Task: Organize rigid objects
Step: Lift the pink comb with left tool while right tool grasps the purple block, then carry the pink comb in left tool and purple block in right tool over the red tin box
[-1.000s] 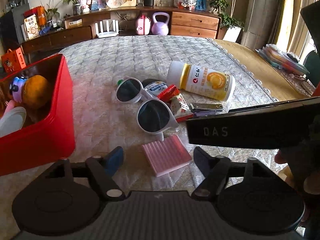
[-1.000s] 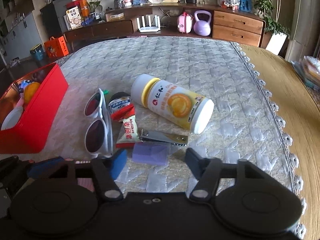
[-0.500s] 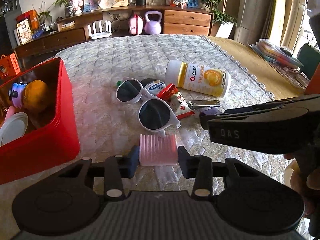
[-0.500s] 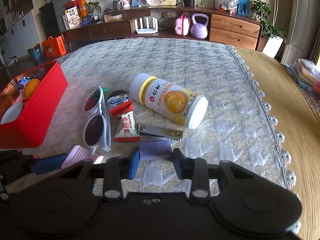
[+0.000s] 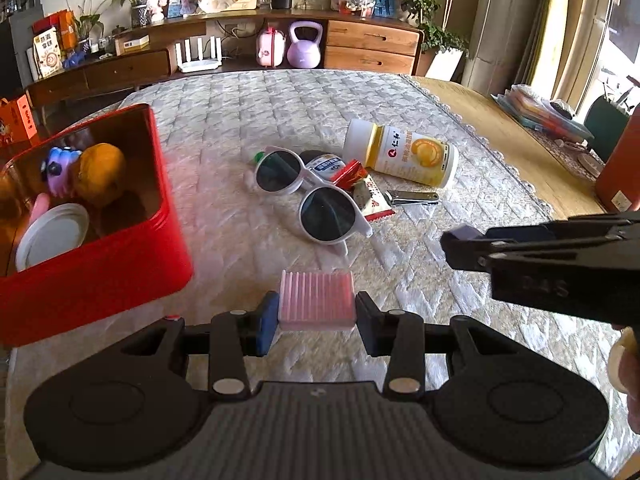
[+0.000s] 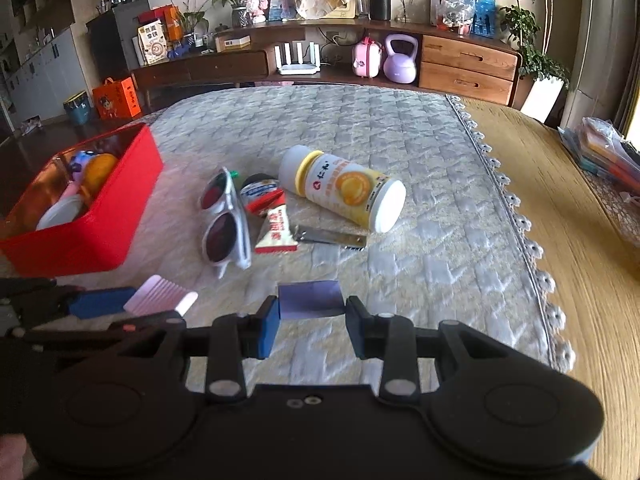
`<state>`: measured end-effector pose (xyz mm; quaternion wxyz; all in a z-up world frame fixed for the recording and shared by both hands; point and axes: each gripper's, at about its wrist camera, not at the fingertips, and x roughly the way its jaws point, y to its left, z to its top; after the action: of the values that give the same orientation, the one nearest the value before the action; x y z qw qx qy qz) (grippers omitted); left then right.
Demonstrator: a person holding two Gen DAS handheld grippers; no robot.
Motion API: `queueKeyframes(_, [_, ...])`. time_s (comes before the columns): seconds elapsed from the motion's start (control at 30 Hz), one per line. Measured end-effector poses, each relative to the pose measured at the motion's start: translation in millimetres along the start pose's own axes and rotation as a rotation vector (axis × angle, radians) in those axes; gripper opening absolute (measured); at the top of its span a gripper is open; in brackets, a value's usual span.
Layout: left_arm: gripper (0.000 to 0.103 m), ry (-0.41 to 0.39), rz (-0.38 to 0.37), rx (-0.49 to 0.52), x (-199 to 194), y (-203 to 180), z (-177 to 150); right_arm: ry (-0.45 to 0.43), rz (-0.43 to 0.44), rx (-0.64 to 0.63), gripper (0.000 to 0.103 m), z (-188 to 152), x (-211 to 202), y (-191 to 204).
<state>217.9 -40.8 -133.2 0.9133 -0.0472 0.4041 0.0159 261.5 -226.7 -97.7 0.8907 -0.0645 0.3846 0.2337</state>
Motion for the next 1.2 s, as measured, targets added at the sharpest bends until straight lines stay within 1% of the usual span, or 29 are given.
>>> queueKeyframes(0.13, [0.041,-0.005,0.012,-0.014,-16,7,0,-0.019,0.02,-0.012,0.035,-1,-21,9])
queueKeyframes(0.37, [0.041,-0.028,0.008,-0.052,-47,25,4,-0.062,0.065,-0.053,0.035,2,-55,35])
queueKeyframes(0.47, [0.041,-0.036,0.019,-0.062,-62,33,7,-0.08,0.08,-0.078,0.035,5,-66,47])
queueKeyframes(0.6, [0.041,-0.035,0.03,-0.099,-76,47,12,-0.101,0.099,-0.11,0.035,10,-78,65])
queueKeyframes(0.77, [0.041,-0.068,0.037,-0.121,-93,67,19,-0.111,0.114,-0.142,0.035,18,-84,86])
queueKeyframes(0.83, [0.041,-0.084,0.06,-0.129,-99,77,22,-0.114,0.119,-0.158,0.035,20,-84,94])
queueKeyframes(0.97, [0.041,-0.099,0.076,-0.148,-105,97,28,-0.115,0.13,-0.188,0.035,25,-83,110])
queueKeyframes(1.07, [0.041,-0.113,0.089,-0.148,-110,110,33,-0.113,0.14,-0.211,0.036,29,-79,124])
queueKeyframes(1.2, [0.041,-0.116,0.085,-0.133,-110,130,43,-0.106,0.151,-0.249,0.035,35,-72,143])
